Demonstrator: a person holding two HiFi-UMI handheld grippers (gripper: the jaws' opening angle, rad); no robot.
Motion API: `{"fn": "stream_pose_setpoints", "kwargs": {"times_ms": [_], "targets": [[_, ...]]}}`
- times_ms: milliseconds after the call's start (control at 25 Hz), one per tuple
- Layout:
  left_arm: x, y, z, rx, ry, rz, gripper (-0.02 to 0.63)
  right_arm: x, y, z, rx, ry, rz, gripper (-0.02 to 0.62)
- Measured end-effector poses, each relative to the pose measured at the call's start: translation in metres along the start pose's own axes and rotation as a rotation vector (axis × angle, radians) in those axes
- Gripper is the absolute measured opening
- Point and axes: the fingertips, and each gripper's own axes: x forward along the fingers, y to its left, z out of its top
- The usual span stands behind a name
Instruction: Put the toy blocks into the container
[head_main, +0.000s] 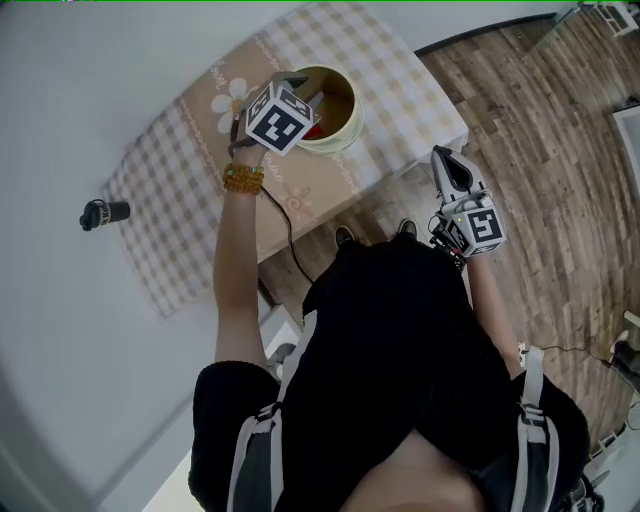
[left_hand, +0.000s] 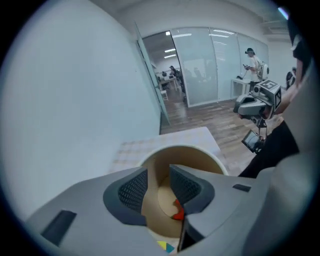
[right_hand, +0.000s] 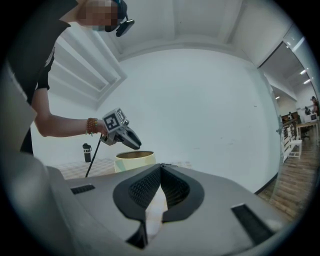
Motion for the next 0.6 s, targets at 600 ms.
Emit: {"fn": "stream_pose_setpoints", "kwargs": {"times_ms": [600], "targets": [[-0.112, 0.037, -0.193, -0.656, -0.277, 0.524, 0.11, 0.053, 0.059, -0.011, -0.017, 0.049, 0.153, 0.006]]}}
